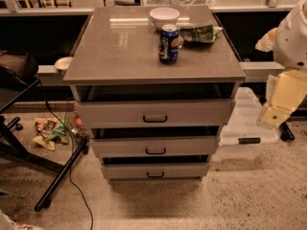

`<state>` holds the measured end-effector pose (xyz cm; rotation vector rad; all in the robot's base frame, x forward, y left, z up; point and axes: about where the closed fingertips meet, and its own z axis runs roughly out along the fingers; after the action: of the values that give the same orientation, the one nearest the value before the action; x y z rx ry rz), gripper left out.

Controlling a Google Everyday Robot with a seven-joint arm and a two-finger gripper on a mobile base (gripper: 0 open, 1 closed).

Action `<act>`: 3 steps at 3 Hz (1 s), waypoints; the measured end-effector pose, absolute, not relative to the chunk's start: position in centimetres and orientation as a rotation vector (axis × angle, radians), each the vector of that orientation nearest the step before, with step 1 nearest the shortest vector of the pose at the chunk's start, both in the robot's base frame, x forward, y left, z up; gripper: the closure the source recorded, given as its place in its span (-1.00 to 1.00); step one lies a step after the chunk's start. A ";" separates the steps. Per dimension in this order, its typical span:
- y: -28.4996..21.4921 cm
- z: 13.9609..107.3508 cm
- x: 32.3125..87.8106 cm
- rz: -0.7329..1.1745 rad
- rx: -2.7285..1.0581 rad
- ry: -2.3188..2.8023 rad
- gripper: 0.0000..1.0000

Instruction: Open bottom drawer

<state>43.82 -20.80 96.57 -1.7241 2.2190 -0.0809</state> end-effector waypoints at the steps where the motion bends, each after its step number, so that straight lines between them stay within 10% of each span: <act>1: -20.4 93.6 44.0 -0.140 -1.768 2.216 -1.00; 3: -17.9 80.2 44.9 -0.196 -1.857 2.158 -1.00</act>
Offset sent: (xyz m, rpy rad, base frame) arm 0.0241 0.0341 -0.2056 -0.1387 -0.0758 0.1053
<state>44.93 -17.87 80.25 -1.8566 2.1580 -0.1961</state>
